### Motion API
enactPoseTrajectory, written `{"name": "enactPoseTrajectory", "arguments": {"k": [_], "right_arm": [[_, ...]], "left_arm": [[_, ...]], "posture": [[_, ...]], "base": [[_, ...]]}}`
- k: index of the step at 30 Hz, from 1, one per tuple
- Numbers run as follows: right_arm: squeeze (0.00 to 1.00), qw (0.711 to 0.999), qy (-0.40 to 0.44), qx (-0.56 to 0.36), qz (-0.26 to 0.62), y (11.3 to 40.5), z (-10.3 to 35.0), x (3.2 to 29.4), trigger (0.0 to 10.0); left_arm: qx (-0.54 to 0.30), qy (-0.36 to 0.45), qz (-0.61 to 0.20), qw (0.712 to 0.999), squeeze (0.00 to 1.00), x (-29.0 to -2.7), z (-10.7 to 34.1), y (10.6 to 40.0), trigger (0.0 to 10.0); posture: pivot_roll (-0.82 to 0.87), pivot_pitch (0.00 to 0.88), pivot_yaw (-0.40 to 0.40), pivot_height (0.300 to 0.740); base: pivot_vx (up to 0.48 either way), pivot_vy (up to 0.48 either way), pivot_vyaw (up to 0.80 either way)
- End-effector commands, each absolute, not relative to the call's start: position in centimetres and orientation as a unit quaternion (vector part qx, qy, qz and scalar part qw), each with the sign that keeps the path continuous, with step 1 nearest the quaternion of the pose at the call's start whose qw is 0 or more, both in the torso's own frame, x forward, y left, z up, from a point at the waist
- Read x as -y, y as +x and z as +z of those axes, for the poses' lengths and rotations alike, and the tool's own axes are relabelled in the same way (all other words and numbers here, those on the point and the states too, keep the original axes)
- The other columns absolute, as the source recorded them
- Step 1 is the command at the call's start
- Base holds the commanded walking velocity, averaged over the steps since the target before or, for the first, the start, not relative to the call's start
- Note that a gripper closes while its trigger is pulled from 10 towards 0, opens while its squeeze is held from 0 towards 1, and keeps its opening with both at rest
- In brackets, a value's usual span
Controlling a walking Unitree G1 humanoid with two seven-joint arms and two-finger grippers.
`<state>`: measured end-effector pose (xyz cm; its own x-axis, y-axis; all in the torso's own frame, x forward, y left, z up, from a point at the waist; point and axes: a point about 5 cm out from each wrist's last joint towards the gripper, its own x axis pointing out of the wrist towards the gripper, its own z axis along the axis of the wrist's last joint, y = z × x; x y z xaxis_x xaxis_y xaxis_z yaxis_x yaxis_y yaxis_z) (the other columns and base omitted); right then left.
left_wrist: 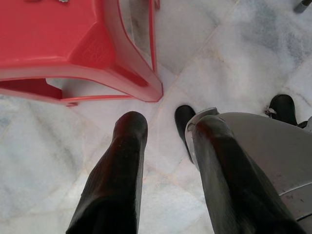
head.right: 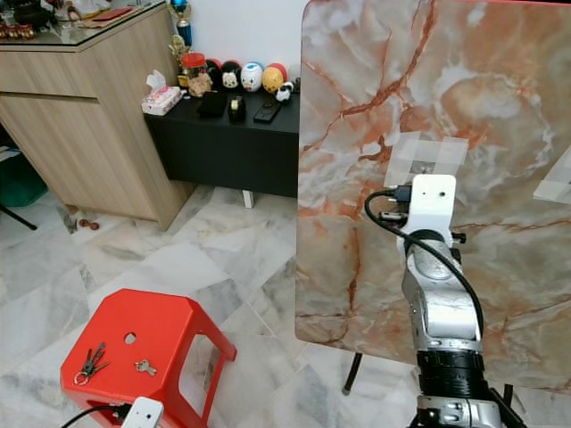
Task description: Hang keys on a hook
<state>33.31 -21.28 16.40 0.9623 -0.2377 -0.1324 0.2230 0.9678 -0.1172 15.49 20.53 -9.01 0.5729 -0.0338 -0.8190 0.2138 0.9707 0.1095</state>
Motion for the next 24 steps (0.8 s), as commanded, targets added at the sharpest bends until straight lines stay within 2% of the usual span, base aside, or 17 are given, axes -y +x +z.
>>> {"name": "enactPoseTrajectory", "arguments": {"k": [1,12,19,20,21,22,24], "right_arm": [[1.00,0.989,-0.053,-0.075,-0.116,33.4,16.6,21.5,10.0],[1.00,0.995,-0.045,-0.032,-0.077,33.3,17.6,20.4,10.0],[1.00,0.995,-0.047,-0.057,-0.072,31.7,16.3,20.0,10.0],[0.95,0.995,-0.045,-0.062,-0.069,31.4,16.0,19.9,10.0],[0.65,0.995,-0.043,-0.066,-0.066,31.0,15.8,19.8,10.0],[0.00,0.995,-0.042,-0.067,-0.063,30.7,15.5,19.7,10.0],[0.00,0.996,-0.028,-0.064,-0.064,29.6,14.9,19.3,10.0]], "left_arm": [[-0.470,0.104,-0.071,0.874,0.00,-20.5,-9.3,15.0,10.0],[-0.472,0.103,-0.070,0.873,0.00,-20.6,-9.3,14.9,10.0],[-0.473,0.101,-0.069,0.873,0.00,-20.7,-9.3,14.8,10.0],[-0.473,0.101,-0.069,0.872,0.00,-20.8,-9.3,14.8,10.0],[-0.474,0.101,-0.068,0.872,0.00,-20.8,-9.3,14.7,10.0],[-0.474,0.101,-0.068,0.872,0.00,-20.8,-9.3,14.7,10.0],[-0.476,0.101,-0.068,0.871,0.00,-20.9,-9.4,14.6,10.0]], "posture": [[0.01,0.000,0.027,0.740],[0.01,0.000,0.026,0.740],[0.01,0.000,0.023,0.740],[0.01,0.000,0.021,0.740],[0.01,0.000,0.020,0.740],[0.01,0.000,0.020,0.740],[0.01,0.000,0.018,0.740]], "base": [[0.000,0.000,0.00],[0.000,0.000,0.00],[0.000,0.000,0.00],[0.000,0.000,0.00],[0.000,0.000,0.00],[0.000,0.000,0.00],[0.000,0.000,0.00]]}}
